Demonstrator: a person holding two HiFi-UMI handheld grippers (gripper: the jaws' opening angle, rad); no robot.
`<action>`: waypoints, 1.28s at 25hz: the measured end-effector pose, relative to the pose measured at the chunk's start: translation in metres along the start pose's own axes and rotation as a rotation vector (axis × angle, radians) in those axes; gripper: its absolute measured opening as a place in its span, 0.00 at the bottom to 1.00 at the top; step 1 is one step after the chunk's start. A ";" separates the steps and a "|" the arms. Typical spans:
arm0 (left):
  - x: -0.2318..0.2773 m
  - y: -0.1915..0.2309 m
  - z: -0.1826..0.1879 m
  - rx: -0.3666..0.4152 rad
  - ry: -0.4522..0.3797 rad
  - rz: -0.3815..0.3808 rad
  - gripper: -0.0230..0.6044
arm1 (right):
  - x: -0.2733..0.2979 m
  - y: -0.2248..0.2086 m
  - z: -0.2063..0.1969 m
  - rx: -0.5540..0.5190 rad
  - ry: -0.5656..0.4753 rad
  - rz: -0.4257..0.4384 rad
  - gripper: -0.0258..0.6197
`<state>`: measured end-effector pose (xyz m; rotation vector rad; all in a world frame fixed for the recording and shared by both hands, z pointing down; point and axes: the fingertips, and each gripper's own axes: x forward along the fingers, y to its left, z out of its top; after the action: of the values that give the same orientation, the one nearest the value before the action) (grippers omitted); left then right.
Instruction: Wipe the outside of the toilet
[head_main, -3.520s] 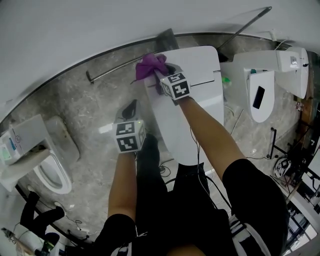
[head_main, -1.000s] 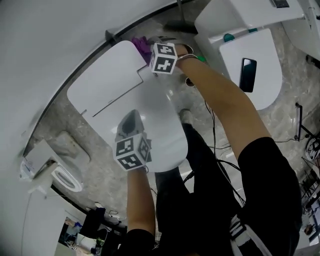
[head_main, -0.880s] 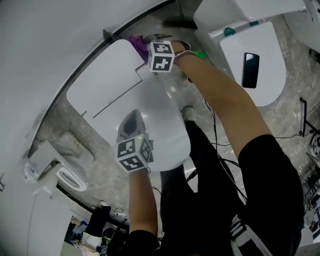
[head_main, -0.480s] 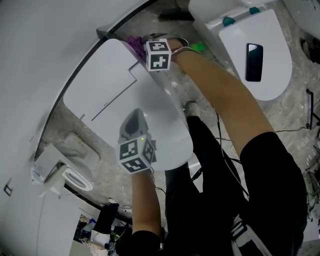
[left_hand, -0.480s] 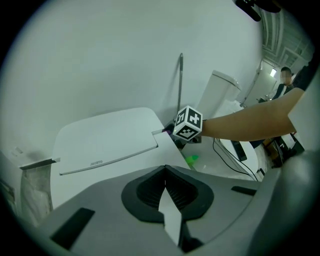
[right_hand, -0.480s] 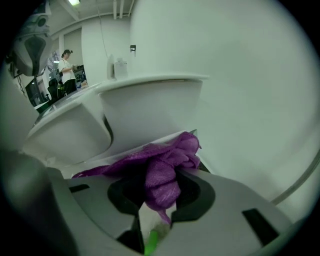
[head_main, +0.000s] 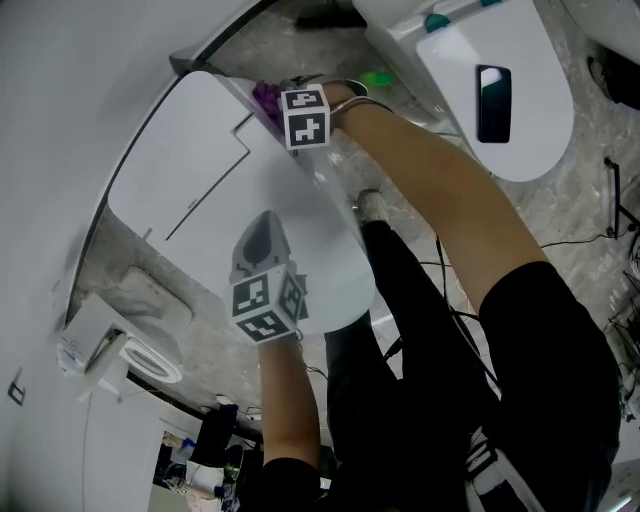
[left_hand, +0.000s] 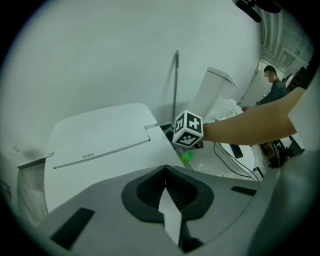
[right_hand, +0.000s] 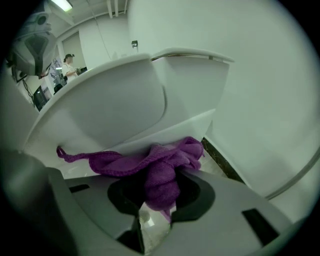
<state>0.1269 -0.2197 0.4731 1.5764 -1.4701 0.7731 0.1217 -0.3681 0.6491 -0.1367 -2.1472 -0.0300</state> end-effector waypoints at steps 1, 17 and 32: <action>0.000 -0.001 -0.002 0.000 -0.001 -0.004 0.05 | 0.000 0.007 -0.003 0.006 0.002 0.011 0.21; 0.000 -0.005 -0.057 0.053 0.036 -0.073 0.05 | -0.004 0.093 -0.041 0.086 0.033 0.055 0.21; -0.013 -0.028 -0.108 0.123 0.031 -0.192 0.05 | -0.013 0.191 -0.078 0.143 0.090 0.114 0.21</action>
<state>0.1636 -0.1190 0.5078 1.7607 -1.2475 0.7834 0.2149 -0.1849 0.6754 -0.1708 -2.0405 0.1797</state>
